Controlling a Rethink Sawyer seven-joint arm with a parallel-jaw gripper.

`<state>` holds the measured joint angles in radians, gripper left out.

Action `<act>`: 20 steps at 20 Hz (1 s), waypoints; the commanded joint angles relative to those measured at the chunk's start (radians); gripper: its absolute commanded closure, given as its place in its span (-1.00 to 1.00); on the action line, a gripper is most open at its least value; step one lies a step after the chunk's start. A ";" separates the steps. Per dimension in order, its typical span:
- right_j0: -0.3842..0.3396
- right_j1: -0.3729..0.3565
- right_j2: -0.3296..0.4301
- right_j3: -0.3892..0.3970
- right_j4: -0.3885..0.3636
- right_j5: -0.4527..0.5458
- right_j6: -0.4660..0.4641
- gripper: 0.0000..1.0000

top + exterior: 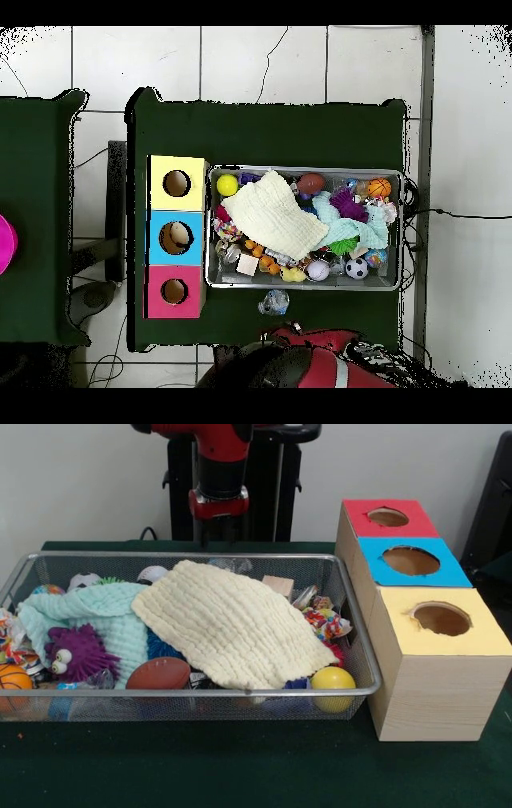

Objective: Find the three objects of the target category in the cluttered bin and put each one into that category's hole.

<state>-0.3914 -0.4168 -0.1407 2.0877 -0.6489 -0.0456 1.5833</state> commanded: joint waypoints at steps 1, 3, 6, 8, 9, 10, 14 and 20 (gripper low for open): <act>-0.031 -0.050 0.103 0.019 0.085 0.122 0.146 -1.00; -0.035 -0.067 0.107 0.034 0.090 0.124 0.146 -1.00; -0.034 -0.086 0.110 0.050 0.100 0.137 0.142 -1.00; -0.033 -0.095 0.116 0.056 0.114 0.151 0.140 -1.00; -0.029 -0.101 0.116 0.059 0.119 0.158 0.138 -1.00; -0.025 -0.104 0.114 0.061 0.123 0.161 0.139 -1.00; -0.016 -0.114 0.111 0.072 0.132 0.164 0.139 -1.00; -0.006 -0.108 0.116 0.082 0.143 0.143 0.151 -1.00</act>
<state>-0.4023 -0.5246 -0.1248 2.2080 -0.5757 0.0370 1.5833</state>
